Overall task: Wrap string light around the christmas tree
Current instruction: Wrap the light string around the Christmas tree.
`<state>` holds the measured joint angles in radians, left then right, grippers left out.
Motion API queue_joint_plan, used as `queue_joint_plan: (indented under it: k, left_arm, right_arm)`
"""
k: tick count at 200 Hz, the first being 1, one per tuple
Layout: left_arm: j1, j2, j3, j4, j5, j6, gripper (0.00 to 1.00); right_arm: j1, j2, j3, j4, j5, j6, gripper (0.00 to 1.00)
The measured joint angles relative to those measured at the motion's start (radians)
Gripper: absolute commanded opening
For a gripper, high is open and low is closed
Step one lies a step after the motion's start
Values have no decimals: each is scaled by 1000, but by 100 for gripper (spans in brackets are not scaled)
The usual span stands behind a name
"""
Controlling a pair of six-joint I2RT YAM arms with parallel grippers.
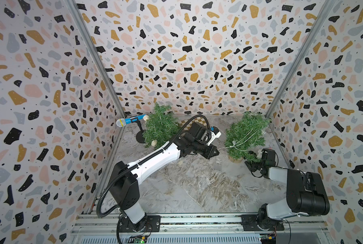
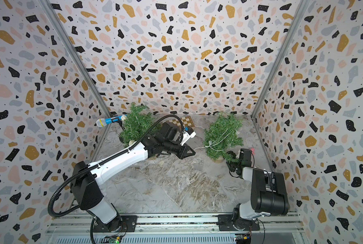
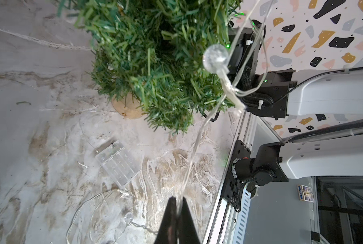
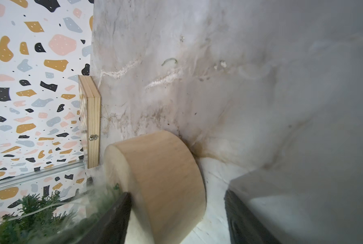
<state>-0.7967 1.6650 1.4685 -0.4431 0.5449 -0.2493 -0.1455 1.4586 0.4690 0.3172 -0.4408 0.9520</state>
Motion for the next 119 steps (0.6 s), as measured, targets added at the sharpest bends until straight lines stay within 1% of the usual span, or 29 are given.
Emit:
queue_joint_plan:
  k: [38, 61, 92, 119]
  left_arm:
    - [0, 0, 0, 4, 13, -3, 0]
    - [-2, 0, -4, 11, 26, -10, 0]
    - [-10, 0, -16, 18, 37, -18, 0]
    - [-19, 0, -16, 21, 45, -25, 0]
  right_arm:
    - [-24, -86, 18, -179, 37, -65, 73]
    - [-61, -128, 43, -277, 63, -112, 74]
    - [-84, -181, 105, -380, 87, -176, 74]
    - [-84, -267, 166, -462, 109, -248, 74]
